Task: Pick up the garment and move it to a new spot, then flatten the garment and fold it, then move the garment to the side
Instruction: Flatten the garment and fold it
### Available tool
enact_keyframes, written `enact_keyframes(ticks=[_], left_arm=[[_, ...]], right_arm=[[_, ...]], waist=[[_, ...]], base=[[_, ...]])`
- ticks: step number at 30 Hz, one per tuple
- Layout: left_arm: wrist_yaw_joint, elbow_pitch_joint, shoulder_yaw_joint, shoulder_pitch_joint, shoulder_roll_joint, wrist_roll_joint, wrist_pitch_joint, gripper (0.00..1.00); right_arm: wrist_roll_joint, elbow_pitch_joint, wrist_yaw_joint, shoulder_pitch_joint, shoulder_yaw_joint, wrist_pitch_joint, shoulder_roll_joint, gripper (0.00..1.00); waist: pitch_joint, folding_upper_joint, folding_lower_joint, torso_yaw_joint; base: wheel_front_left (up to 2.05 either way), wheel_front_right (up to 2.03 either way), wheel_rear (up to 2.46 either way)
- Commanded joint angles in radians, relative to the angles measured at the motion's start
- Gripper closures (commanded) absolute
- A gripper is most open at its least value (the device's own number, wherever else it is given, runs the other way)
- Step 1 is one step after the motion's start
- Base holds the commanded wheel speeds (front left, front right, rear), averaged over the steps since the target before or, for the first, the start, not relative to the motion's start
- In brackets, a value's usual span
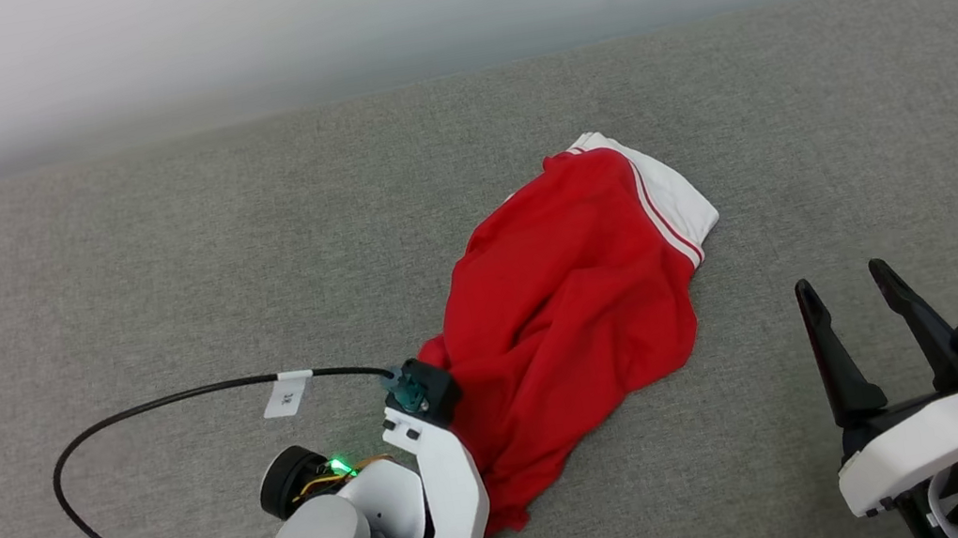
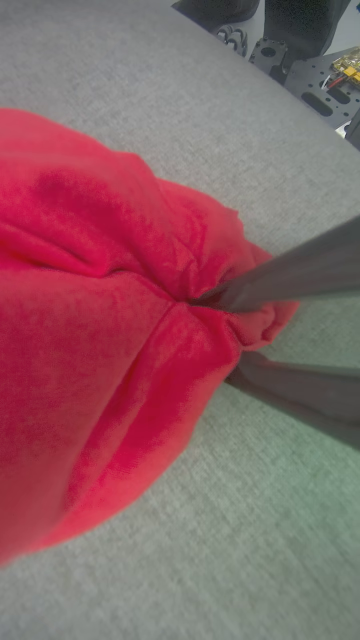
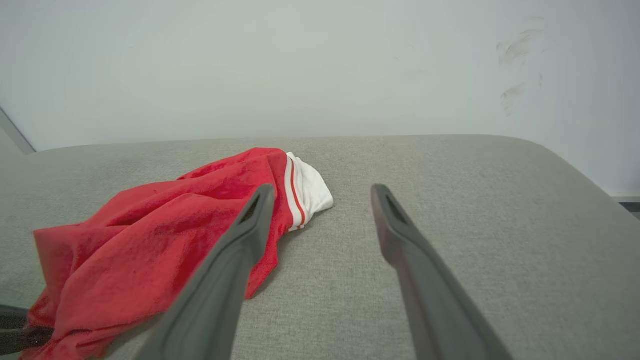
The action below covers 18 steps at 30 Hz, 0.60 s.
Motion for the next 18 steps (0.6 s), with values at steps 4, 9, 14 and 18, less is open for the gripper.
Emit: enact_keyframes(ticks=[4, 9, 14, 18], left_arm=[[0.040, 0.026, -0.006, 0.033, 0.048, 0.055, -0.082, 1.00], [0.141, -0.073, 0.025, -0.035, 0.043, 0.153, -0.292, 1.00], [0.191, -0.187, -0.019, -0.037, 0.049, 0.254, -0.398, 1.00], [0.149, -0.256, -0.121, 0.001, 0.018, 0.295, -0.408, 1.00]], right_arm=[[-0.001, 0.011, -0.001, -0.008, -0.006, -0.006, 0.000, 0.00], [-0.008, 0.017, -0.001, 0.002, -0.010, 0.000, 0.000, 0.00], [-0.007, 0.018, -0.001, 0.017, -0.009, 0.008, 0.000, 0.00], [-0.004, 0.011, -0.001, 0.023, -0.010, 0.012, 0.000, 0.00]], waist=[[-0.018, 0.0000, -0.0001, 0.011], [-0.054, 0.0000, -0.0001, 0.035], [-0.087, 0.0000, -0.0001, 0.053], [-0.096, 0.0000, -0.0001, 0.058]], base=[[0.00, 0.00, 0.00], [0.00, 0.00, 0.00], [0.00, 0.00, 0.00], [0.00, 0.00, 0.00]])
